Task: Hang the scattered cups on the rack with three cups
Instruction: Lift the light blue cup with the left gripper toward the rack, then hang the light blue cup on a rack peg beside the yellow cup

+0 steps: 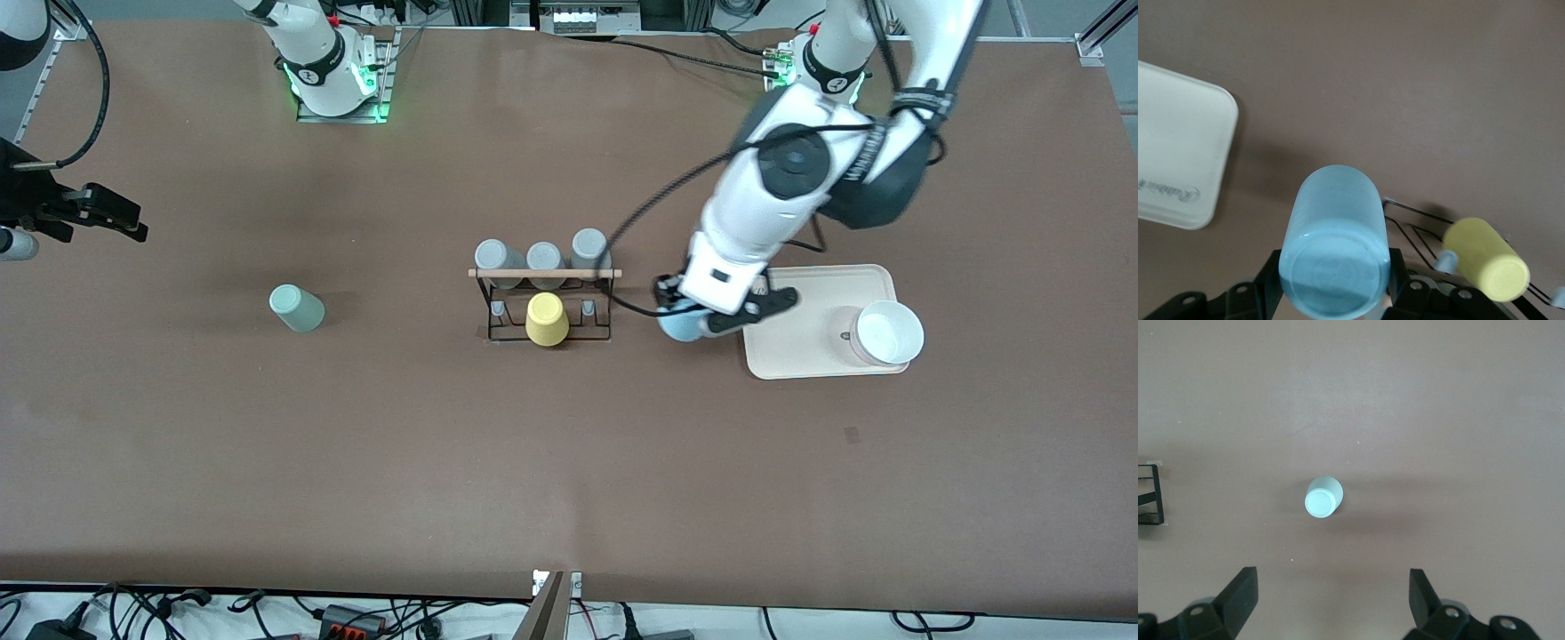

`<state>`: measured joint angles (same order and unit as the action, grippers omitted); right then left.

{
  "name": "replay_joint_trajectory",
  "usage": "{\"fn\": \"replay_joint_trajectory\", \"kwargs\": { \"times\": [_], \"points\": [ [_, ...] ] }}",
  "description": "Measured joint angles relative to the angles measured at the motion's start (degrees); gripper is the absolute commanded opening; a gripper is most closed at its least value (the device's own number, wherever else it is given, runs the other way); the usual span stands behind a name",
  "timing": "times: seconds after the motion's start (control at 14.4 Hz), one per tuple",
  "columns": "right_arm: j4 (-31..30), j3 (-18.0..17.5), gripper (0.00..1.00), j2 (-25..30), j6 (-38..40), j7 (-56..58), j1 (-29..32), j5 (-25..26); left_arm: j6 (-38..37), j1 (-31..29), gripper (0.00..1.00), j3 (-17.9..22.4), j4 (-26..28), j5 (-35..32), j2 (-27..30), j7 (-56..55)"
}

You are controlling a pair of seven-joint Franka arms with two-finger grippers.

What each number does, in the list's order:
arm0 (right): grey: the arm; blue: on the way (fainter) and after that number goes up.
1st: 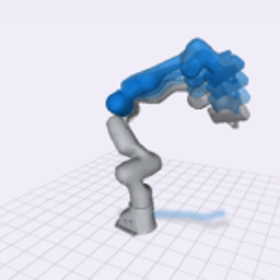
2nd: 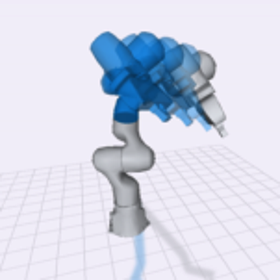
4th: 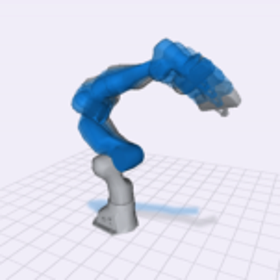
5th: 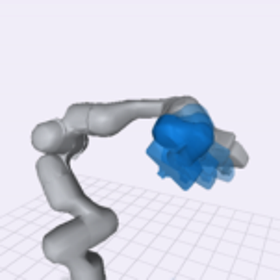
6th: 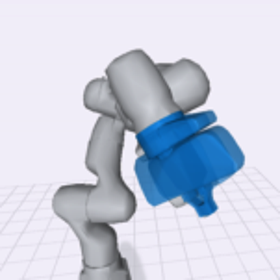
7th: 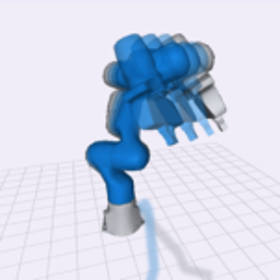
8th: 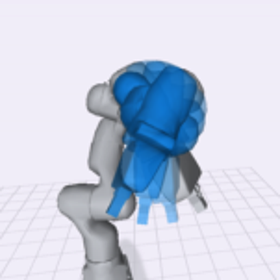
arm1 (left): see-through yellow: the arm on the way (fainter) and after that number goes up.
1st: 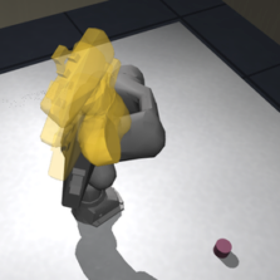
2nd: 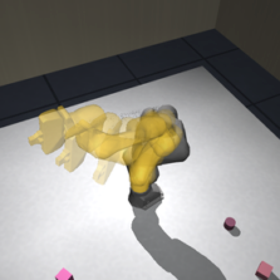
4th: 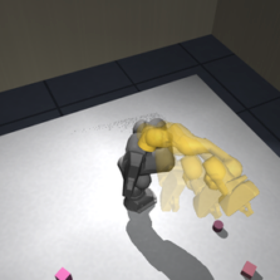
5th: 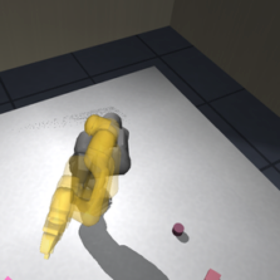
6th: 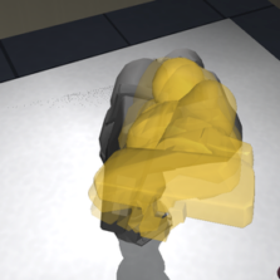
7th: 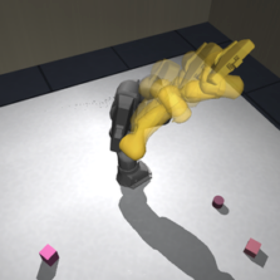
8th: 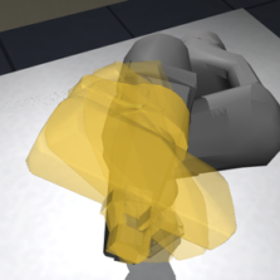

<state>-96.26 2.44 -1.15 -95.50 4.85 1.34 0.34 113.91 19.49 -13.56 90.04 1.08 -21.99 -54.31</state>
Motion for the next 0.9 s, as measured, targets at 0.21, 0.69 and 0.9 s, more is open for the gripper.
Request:
{"fn": "replay_joint_trajectory", "kwargs": {
  "times": [0.21,0.69,0.9],
  "points": [
    [0.01,-0.16,1.00,-0.75,-0.09,0.00,-0.14,0.00,-0.30,4.52,0.43,0.05,-4.54,0.00,-4.71,-5.85],
    [0.03,-0.16,1.00,-0.92,-0.62,0.00,-0.15,0.00,-0.30,8.68,0.43,0.21,-11.39,0.00,-11.69,-10.54],
    [0.04,-0.16,1.00,-0.92,-0.72,0.00,-0.15,0.00,-0.30,9.80,0.43,0.30,-11.59,0.00,-12.89,-11.26]
  ]
}}
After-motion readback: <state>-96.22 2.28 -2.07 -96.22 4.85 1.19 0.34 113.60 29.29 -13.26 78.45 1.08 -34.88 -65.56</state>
